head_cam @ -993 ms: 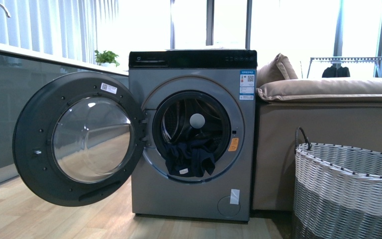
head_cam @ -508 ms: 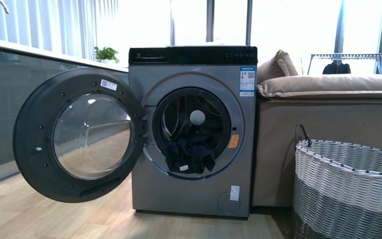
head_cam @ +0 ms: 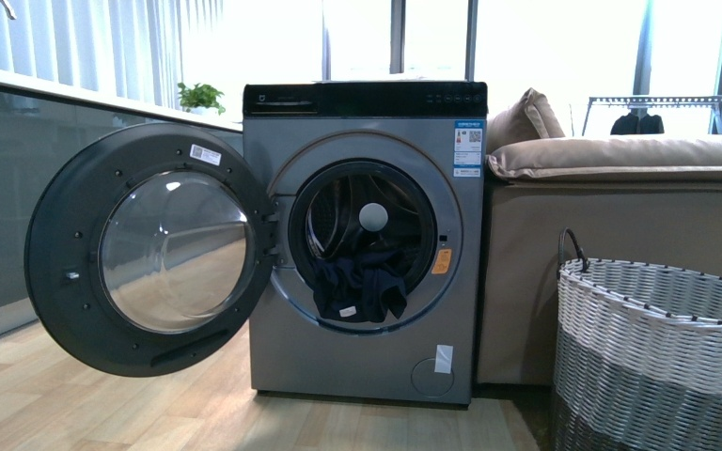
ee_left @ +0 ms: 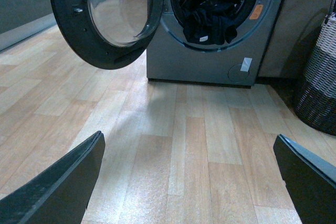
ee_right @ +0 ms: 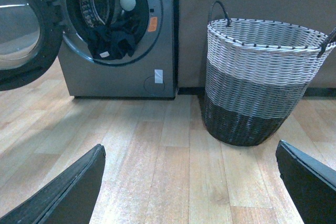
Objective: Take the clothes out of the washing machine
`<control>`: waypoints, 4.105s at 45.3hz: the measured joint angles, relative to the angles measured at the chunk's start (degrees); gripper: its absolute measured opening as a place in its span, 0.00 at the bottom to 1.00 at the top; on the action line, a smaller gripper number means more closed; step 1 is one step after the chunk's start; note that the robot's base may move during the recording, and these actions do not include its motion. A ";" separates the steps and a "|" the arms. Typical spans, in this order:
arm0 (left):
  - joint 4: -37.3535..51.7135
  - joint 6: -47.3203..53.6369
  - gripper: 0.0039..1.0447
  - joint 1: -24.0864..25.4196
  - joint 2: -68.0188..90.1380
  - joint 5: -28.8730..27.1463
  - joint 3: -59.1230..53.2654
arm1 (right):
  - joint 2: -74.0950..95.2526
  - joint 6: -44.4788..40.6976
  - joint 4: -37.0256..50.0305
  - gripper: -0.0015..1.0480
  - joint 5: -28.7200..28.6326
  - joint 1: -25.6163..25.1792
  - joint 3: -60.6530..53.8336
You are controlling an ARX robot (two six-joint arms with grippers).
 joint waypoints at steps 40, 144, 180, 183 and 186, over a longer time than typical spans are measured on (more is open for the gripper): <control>0.00 0.00 0.94 0.00 0.00 -0.02 0.00 | 0.00 0.00 0.00 0.93 0.07 0.00 0.00; 0.04 0.00 0.94 0.00 0.02 -0.04 -0.02 | 0.00 0.00 0.00 0.93 -0.02 -0.04 -0.02; 19.54 2.58 0.94 -12.09 31.21 0.92 7.34 | 0.00 0.00 0.00 0.93 -0.02 -0.04 0.00; 24.00 3.82 0.94 -15.04 37.81 -1.36 9.09 | 0.00 0.00 0.00 0.93 -0.02 -0.04 0.00; 28.11 4.87 0.94 -17.00 43.54 -2.67 10.49 | 0.00 0.00 0.00 0.93 -0.02 -0.04 0.00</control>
